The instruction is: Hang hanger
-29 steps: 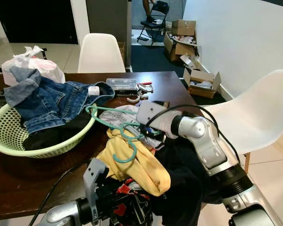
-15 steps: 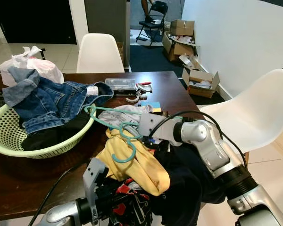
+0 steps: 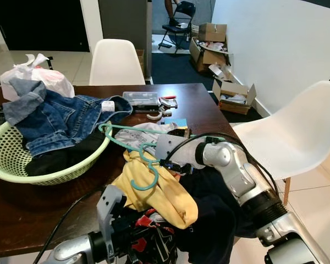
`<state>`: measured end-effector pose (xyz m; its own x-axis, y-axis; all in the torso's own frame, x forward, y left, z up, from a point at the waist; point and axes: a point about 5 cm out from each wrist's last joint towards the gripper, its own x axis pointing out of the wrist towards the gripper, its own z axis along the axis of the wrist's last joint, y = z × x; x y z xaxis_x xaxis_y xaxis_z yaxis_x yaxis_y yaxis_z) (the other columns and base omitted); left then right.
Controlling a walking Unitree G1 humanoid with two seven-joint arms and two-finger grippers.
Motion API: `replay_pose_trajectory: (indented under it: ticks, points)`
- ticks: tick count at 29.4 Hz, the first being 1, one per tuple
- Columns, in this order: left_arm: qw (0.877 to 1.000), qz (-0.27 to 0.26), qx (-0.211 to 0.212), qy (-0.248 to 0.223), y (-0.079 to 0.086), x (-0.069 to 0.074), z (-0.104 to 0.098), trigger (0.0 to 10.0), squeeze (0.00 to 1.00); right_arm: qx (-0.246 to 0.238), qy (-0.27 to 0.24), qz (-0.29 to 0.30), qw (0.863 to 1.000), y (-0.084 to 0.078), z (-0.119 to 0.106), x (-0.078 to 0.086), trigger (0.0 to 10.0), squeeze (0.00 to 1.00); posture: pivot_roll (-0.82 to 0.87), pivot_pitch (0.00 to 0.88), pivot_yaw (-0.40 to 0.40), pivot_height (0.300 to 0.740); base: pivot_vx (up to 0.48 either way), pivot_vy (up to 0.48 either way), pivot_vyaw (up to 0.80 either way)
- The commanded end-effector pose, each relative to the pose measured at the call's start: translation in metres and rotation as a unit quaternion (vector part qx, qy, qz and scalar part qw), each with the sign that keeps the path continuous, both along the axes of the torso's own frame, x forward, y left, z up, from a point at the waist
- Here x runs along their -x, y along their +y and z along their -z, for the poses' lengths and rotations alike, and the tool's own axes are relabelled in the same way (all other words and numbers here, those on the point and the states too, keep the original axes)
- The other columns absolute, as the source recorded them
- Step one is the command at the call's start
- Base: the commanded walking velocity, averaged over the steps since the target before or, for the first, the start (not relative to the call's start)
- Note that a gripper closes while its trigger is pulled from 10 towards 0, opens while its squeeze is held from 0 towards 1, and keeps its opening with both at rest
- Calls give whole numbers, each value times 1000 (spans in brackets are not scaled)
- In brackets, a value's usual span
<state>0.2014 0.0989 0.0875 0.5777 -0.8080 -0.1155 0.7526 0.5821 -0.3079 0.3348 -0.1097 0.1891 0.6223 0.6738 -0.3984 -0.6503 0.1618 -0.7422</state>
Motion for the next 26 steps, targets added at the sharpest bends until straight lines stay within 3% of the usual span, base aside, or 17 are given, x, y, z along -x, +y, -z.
replay_pose_trajectory:
  ticks: [1,11,12,26]
  points:
    - [1000,6,13,-12,-3,2,-5,10000,0,5,-12,2,1000,3,1,-2,10000,0,120,0,-102,740,0,0,0]
    - [1000,7,17,-11,-5,3,-5,10000,0,-4,-57,3,998,24,4,-3,10000,0,120,0,-104,740,0,0,0]
    - [1000,6,17,-11,-5,3,-5,10000,0,-1,-70,7,997,26,5,-4,0,0,120,0,-106,740,0,0,0]
    - [1000,6,20,-12,-6,2,-5,10000,0,-7,-102,32,994,22,7,-8,0,0,113,0,-110,740,0,0,0]
